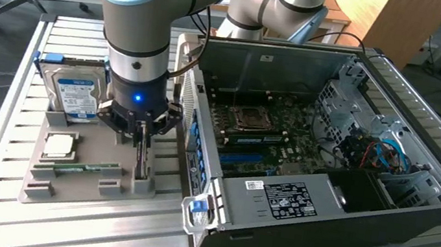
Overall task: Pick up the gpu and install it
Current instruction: 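Pick up the gpu and move the gpu toward the slot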
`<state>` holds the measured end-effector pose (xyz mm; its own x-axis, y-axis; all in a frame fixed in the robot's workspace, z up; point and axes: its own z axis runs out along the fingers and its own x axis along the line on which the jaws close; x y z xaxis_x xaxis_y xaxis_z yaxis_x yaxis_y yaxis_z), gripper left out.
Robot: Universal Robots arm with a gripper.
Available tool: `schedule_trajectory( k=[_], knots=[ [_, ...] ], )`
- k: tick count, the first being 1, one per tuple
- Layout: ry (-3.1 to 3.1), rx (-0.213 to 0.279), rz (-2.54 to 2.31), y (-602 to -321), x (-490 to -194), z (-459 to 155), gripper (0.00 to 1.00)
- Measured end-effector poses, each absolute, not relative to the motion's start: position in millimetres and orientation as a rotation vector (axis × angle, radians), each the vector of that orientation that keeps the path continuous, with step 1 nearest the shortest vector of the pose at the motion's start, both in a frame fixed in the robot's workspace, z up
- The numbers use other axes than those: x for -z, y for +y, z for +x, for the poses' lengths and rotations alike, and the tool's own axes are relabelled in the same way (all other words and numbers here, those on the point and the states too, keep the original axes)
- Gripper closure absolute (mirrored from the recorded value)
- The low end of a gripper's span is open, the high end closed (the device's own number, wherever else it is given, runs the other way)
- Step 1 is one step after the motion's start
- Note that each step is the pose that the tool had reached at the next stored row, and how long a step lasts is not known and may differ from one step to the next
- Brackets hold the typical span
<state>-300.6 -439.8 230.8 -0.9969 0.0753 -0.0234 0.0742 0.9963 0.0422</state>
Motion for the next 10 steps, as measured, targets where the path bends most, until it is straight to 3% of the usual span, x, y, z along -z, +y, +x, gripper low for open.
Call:
schedule_trajectory(
  k=[10],
  knots=[
    [3.114,-0.065,0.108,-439.8,-230.8,-300.6,0.73]
  ],
)
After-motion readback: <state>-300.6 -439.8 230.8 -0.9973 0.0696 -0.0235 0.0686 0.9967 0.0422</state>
